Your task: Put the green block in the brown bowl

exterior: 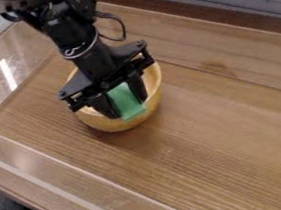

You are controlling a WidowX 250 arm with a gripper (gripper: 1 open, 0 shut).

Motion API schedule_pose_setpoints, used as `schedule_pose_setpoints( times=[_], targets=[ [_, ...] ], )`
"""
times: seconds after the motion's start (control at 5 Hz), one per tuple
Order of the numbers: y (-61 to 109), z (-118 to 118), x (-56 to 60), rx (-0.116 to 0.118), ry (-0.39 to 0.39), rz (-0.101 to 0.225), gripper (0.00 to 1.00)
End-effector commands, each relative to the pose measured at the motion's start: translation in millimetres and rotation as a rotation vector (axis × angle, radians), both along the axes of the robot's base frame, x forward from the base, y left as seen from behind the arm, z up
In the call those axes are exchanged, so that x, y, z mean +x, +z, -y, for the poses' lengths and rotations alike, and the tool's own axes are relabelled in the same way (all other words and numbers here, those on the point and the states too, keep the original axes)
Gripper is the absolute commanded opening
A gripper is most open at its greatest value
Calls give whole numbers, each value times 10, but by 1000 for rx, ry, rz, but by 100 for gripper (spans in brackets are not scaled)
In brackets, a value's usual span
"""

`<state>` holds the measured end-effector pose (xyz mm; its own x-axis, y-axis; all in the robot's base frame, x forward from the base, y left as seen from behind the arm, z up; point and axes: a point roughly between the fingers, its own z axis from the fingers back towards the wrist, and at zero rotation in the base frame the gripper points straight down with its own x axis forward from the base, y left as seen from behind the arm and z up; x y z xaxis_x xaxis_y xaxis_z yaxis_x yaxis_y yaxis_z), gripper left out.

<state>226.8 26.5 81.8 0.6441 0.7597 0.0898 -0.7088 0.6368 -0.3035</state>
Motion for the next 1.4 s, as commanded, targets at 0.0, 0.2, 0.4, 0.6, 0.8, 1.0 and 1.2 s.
schedule_pose_setpoints(
  times=[0.0,0.2,0.4,0.6,0.8,1.0,1.2],
  targets=[
    [134,-67,100,19,0,47,0],
    [137,-76,101,22,-5,46,0],
    [145,-85,104,25,-10,45,0],
    [149,-97,105,28,-16,44,0],
    [150,-109,105,31,-22,44,0],
    [175,-116,108,35,-29,42,100],
    [228,-121,128,37,-39,43,100]
  ],
)
